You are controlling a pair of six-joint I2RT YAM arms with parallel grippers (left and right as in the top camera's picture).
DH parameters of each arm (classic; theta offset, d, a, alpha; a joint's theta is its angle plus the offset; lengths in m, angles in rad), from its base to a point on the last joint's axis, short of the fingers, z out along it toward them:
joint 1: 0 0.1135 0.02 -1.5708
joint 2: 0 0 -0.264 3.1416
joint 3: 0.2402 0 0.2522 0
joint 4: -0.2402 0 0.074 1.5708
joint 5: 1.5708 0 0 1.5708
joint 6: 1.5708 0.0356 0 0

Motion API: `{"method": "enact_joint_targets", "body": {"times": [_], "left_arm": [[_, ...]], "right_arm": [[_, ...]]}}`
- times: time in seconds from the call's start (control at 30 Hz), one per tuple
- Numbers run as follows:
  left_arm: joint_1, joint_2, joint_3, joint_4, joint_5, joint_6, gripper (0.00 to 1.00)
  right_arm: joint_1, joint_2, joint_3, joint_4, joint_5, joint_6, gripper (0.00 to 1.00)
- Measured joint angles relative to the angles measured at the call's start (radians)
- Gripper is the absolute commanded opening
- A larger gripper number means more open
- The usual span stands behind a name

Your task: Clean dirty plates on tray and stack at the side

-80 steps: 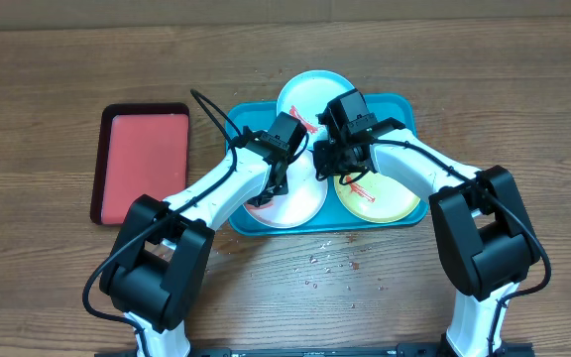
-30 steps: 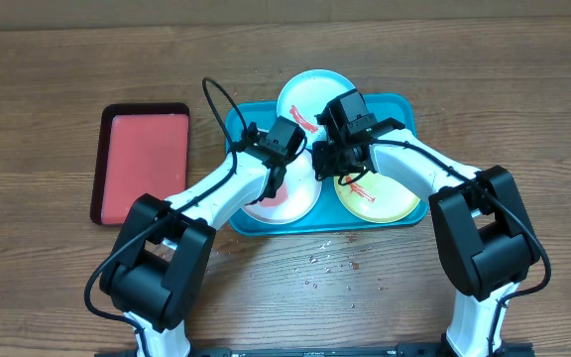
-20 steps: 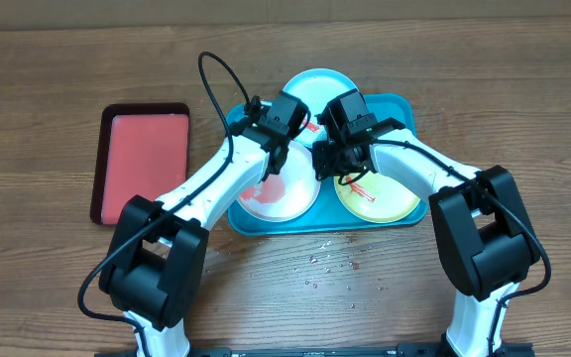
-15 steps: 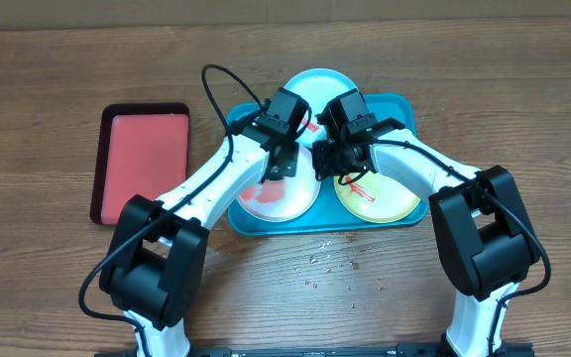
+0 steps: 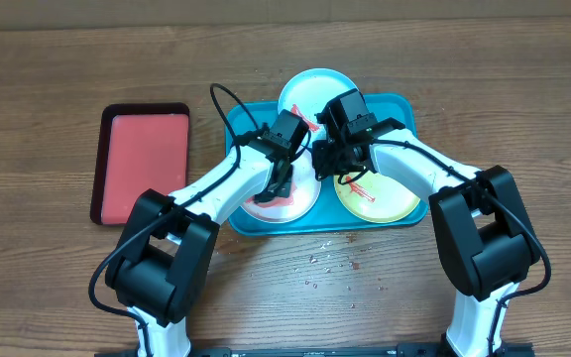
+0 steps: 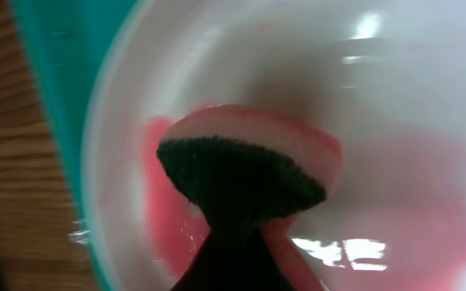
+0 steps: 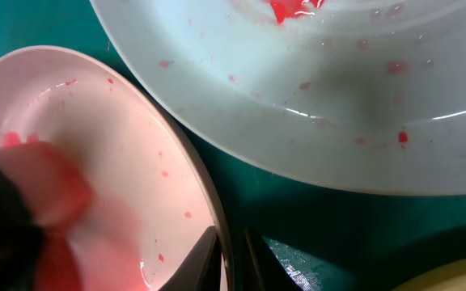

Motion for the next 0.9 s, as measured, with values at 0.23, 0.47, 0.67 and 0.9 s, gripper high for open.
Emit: {"method": "enact_joint_targets", "body": {"times": [0.23,0.47,0.67,0.9], "left_arm": [[0.014,0.003,0.069,-0.089,-0.192,-0.035,0.04],[0.040,-0.015,0.190,-0.136,-0.194,-0.109,0.04],[0.137,-0.102,0.198,-0.140,-0.114,-0.187,0.04],[0.376,-0.116,0.204,-0.193,0.056,-0.211,0.04]], "right_arm": [[0.000,0.000,0.000,0.000,0.001,0.000,0.10],[0.000,0.000,0.000,0.001,0.000,0.003,0.04],[0.002,-0.028,0.000,-0.022,0.003,0.003,0.04],[0.075,-0.177,0.000,-0.013,0.087,0.003,0.04]]}}
